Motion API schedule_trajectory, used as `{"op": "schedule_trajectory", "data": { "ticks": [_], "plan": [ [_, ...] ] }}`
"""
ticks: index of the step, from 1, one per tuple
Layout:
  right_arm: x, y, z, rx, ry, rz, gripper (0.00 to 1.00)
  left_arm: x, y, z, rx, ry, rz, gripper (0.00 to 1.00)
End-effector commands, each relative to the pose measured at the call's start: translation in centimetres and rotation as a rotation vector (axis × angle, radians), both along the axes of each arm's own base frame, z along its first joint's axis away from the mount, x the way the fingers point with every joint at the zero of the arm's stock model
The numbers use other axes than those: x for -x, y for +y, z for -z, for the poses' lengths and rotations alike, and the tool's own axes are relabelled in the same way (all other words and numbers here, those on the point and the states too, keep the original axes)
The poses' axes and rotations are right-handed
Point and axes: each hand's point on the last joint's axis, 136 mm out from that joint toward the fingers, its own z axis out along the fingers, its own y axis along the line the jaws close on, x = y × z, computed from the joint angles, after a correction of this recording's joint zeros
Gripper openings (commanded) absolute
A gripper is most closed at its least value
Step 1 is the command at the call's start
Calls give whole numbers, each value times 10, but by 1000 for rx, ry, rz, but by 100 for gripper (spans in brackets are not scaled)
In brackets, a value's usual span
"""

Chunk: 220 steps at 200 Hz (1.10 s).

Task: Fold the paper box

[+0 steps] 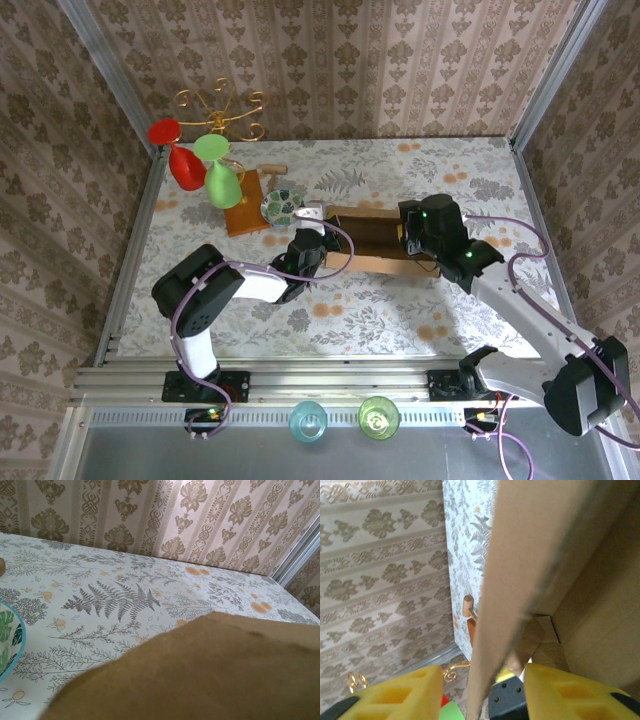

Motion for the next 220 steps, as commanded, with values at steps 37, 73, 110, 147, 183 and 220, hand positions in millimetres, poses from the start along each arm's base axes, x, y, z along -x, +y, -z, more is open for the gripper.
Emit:
{"op": "schedule_trajectory", "data": {
  "ticks": [37,73,110,147,183,220],
  "plan": [
    [-11,-13,7,10,-9,100,9,19,-1,52,-139,158,63,14],
    [-11,-21,27,34,3,82,0,40,2,31,-82,199,121,47],
    [-4,-22,40,52,23,46,0,84,1,15,-10,297,242,49],
    [6,-28,53,64,42,35,0,124,22,-11,36,394,247,49],
    [13,-34,66,94,57,-10,0,123,63,-48,78,477,135,53],
    [25,-34,82,137,94,-100,0,99,69,-66,129,620,123,52]
  ]
}}
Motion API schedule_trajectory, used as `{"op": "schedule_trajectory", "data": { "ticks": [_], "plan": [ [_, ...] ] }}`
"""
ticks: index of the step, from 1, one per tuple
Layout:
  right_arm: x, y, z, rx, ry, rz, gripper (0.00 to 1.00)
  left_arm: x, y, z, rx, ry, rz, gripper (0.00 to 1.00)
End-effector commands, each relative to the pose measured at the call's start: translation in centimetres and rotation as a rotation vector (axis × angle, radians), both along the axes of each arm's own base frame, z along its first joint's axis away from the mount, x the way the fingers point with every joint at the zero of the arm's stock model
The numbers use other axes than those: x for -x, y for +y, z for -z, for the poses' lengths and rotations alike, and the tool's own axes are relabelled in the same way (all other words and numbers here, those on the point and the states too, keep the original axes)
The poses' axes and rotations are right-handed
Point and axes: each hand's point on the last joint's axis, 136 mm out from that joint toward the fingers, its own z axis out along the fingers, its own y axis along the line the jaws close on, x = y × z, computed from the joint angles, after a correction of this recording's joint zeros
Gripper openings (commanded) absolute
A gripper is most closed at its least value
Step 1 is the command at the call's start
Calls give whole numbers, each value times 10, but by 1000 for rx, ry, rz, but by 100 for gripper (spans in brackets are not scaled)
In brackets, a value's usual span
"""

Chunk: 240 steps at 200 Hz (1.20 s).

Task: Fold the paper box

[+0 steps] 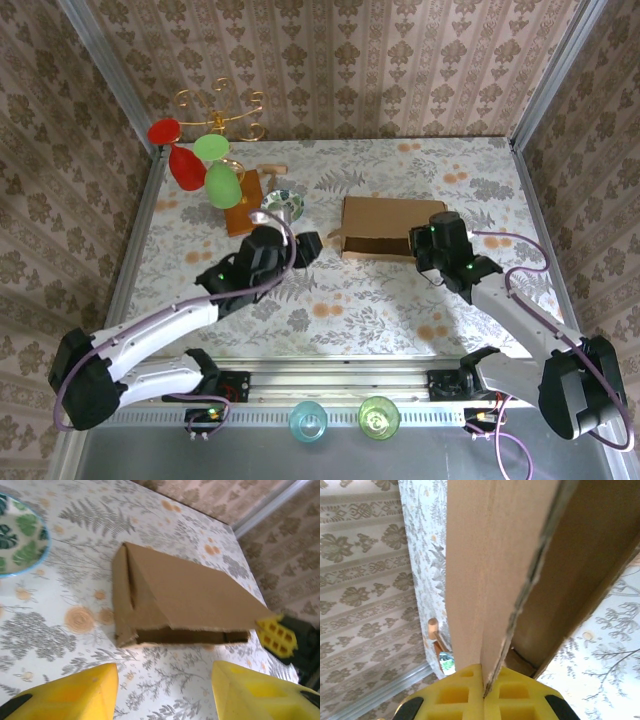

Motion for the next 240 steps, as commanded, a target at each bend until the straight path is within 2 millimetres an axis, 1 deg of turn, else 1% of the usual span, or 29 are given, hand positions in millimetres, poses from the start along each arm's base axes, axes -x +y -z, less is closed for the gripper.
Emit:
{"op": "schedule_trajectory", "data": {
  "ticks": [1,14,30,44,48,56,71,111,134,159,195,223,240],
  "plan": [
    [14,0,14,59,31,-87,0,0,3,13,-20,187,15,52],
    [21,-1,21,71,49,-115,0,-6,-4,11,-28,228,34,52],
    [30,-4,30,83,69,-145,0,-12,-17,19,-43,278,57,50],
    [37,-6,40,85,92,-163,0,-16,-22,30,-47,347,39,48],
    [39,-7,42,85,97,-166,0,-18,-24,36,-55,370,35,48],
    [42,-7,46,84,104,-176,0,-20,-29,41,-57,392,41,48],
    [47,-8,53,94,121,-193,0,-24,-40,56,-70,433,54,48],
    [61,-12,75,124,182,-253,0,-39,-68,86,-49,480,95,49],
    [64,-13,81,129,196,-271,0,-46,-79,103,-53,498,110,50],
    [67,-14,87,139,217,-291,0,-50,-85,120,-56,516,110,51],
    [71,-11,94,133,240,-320,0,-56,-92,134,-37,521,111,49],
    [72,-13,94,142,245,-320,0,-56,-90,142,-51,537,106,43],
    [73,-13,94,146,247,-318,0,-55,-86,146,-76,547,101,36]
  ]
}}
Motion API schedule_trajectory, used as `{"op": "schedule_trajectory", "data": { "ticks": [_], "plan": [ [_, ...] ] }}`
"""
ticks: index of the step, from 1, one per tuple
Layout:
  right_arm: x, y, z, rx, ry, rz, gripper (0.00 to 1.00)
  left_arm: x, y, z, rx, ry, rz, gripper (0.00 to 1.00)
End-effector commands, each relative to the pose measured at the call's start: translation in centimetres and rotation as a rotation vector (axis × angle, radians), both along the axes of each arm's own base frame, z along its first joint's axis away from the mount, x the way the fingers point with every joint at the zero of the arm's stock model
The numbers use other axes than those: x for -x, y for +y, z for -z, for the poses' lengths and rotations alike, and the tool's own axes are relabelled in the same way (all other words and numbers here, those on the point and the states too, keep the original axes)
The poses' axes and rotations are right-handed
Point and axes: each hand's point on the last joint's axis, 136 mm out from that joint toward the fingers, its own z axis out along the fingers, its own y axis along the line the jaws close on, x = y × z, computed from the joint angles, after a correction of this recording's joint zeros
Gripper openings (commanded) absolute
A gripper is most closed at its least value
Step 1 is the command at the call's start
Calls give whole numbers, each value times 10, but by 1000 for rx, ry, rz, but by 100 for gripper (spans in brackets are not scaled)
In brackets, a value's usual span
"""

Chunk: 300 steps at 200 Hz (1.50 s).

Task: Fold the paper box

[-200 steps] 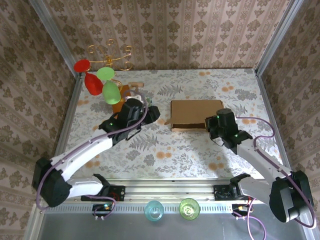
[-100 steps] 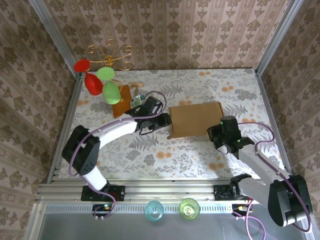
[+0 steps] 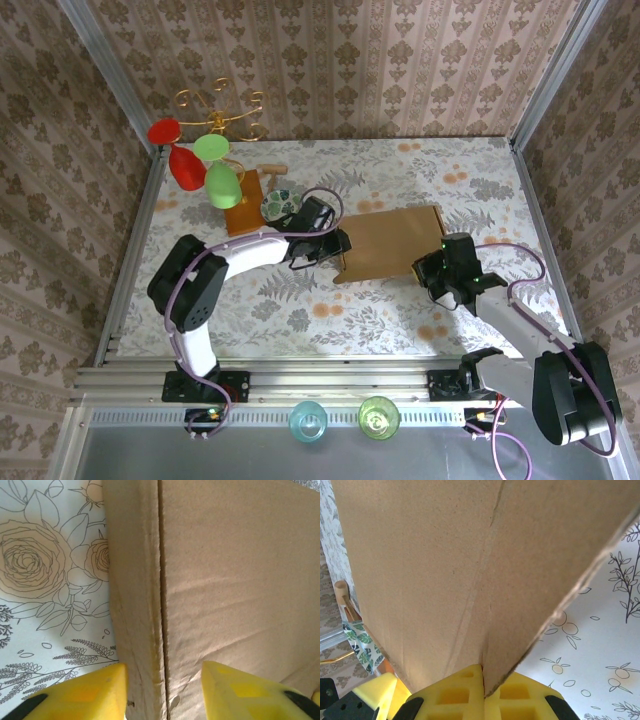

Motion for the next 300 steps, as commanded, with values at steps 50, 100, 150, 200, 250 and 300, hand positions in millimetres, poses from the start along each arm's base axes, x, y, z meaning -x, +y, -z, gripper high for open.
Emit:
{"op": "schedule_trajectory", "data": {
  "ticks": [50,100,150,200,250,300],
  "plan": [
    [21,-6,21,48,94,-25,0,-3,6,2,-53,23,7,27],
    [21,-6,20,46,90,-22,0,1,4,11,-110,53,38,26],
    [22,-6,19,45,88,-23,0,4,1,18,-153,71,54,19],
    [20,-6,15,64,75,-40,0,15,7,28,-233,109,91,13],
    [18,-7,13,76,70,-48,0,20,14,32,-297,132,103,17],
    [17,-7,12,77,67,-51,0,20,12,37,-303,143,104,10]
  ]
}}
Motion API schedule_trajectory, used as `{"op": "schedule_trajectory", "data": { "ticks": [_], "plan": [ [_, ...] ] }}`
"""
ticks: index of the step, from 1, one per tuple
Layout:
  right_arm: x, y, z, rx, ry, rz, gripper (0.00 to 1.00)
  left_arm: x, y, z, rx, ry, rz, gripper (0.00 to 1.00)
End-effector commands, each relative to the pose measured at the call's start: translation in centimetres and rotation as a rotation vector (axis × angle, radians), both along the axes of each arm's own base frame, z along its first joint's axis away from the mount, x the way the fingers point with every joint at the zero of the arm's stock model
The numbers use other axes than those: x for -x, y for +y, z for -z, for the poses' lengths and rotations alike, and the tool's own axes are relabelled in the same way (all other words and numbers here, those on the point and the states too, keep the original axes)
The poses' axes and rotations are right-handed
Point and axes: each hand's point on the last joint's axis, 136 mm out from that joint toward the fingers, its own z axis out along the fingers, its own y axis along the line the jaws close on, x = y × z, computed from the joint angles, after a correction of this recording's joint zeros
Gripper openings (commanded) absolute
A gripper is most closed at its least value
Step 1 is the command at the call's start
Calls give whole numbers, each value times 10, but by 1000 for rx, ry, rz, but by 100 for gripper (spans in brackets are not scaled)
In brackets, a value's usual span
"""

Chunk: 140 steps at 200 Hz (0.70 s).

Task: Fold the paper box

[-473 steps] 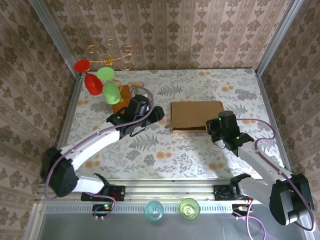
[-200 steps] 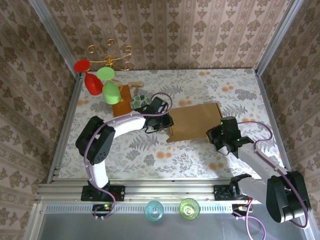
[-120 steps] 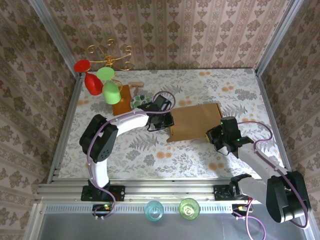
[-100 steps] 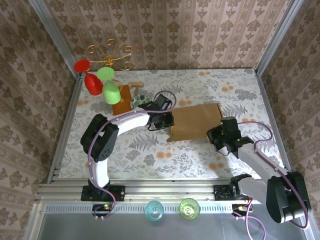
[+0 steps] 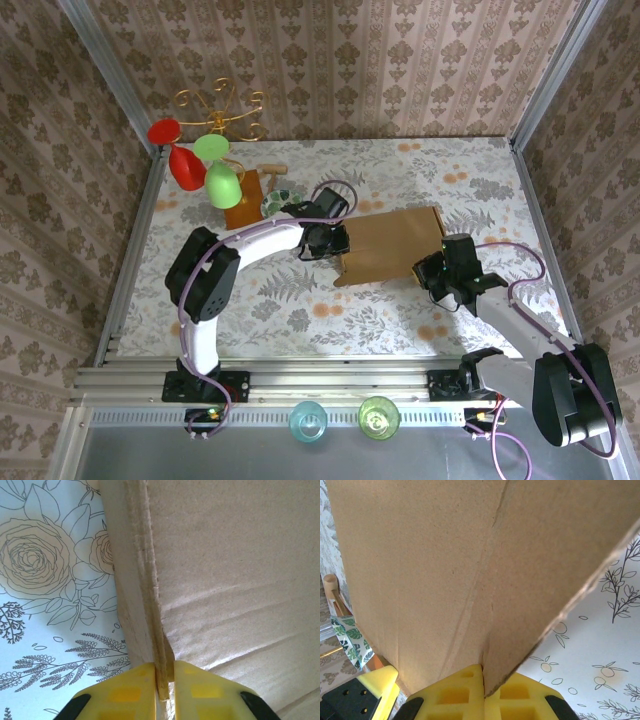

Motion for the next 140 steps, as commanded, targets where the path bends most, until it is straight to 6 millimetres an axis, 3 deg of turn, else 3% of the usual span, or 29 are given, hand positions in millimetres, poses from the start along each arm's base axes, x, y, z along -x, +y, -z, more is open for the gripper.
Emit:
{"op": "schedule_trajectory", "data": {
  "ticks": [1,9,26,38,61,80,119,140],
  "plan": [
    [12,-6,10,50,62,-17,0,17,15,30,-112,75,22,10],
    [12,-6,8,52,57,-22,0,17,15,31,-111,78,22,0],
    [12,-6,5,66,54,-39,0,19,16,30,-110,80,20,0],
    [10,-6,-1,86,43,-64,13,18,20,27,-102,80,8,0],
    [7,-9,-23,138,15,-139,48,14,26,11,-54,83,-12,0],
    [4,-14,-50,203,-22,-218,65,12,28,-5,4,106,-8,0],
    [-3,-38,-94,308,-53,-328,80,19,33,-33,120,204,27,0],
    [-10,-53,-107,387,-58,-351,86,25,41,-44,154,284,45,0]
  ]
}}
